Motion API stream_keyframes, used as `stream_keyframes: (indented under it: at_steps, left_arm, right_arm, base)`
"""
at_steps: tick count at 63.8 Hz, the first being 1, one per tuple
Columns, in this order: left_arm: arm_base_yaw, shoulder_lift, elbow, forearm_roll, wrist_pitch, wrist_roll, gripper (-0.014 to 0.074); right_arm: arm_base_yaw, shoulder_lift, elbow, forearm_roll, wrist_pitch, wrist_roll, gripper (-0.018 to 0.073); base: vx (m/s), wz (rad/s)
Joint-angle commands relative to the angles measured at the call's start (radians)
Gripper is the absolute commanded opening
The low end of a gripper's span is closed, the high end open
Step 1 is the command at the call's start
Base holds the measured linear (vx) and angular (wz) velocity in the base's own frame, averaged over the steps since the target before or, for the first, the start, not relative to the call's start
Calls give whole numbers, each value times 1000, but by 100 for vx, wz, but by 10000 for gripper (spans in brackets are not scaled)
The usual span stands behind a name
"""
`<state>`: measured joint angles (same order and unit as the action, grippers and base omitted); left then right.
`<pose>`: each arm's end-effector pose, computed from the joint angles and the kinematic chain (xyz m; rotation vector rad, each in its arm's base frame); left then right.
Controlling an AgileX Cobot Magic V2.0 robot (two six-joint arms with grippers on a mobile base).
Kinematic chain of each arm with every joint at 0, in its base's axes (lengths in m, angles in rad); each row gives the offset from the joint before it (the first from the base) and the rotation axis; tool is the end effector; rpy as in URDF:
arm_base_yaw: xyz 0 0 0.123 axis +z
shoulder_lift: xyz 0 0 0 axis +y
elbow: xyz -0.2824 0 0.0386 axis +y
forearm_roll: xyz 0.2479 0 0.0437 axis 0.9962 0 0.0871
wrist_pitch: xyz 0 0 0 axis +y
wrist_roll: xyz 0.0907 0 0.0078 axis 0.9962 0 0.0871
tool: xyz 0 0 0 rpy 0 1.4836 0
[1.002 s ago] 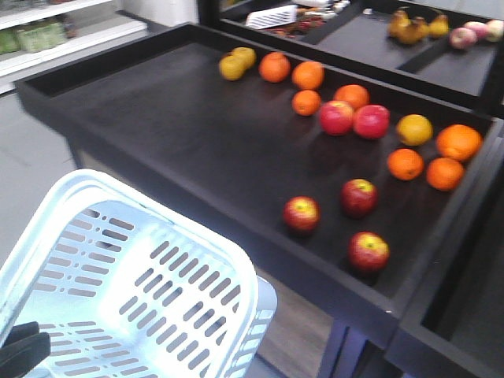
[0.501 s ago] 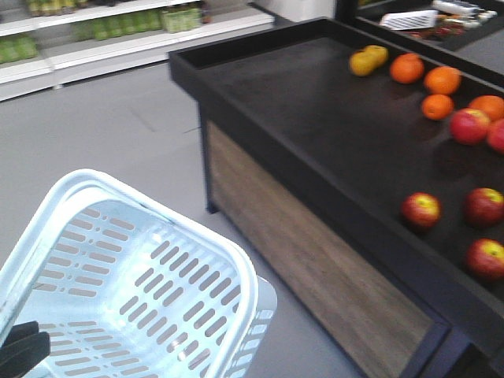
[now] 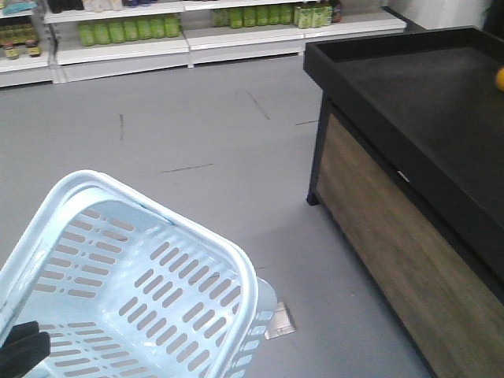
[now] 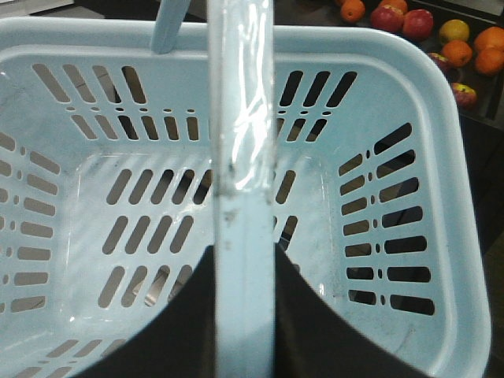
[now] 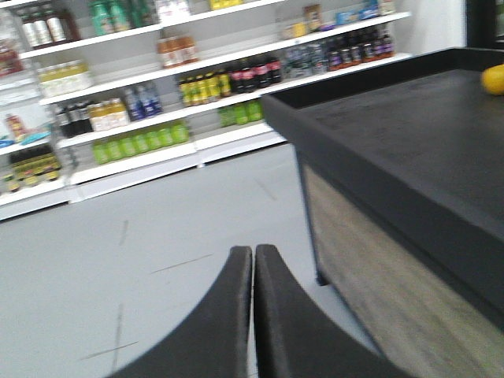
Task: Pick three apples into basket with both arms
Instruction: 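Drive the base around the table while holding the basket in the left gripper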
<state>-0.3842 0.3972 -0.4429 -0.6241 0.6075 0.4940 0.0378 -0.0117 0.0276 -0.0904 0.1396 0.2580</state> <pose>0.0626 -0.0581 0.2908 0.5615 1.8967 -0.6097 0.0565 0.0010 0.1918 0.1167 1.6364 0.1476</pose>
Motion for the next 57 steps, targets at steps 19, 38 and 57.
stream_keyframes:
  at_steps: [19,38,57]
  left_arm:
    - [-2,4,-32,-42,-93,-4,-6]
    - [-2,4,-32,-42,-93,-4,-6]
    - [-2,4,-32,-42,-93,-4,-6]
  right_arm:
    - [-6,-13,13,-11,-78,-4,-8]
    - [-6,-13,13,-11,-78,-4,-8]
    - [-6,-13,13,-11,-78,-4,-8]
  base:
    - [-11,51]
    - [-2,35]
    - [6,20]
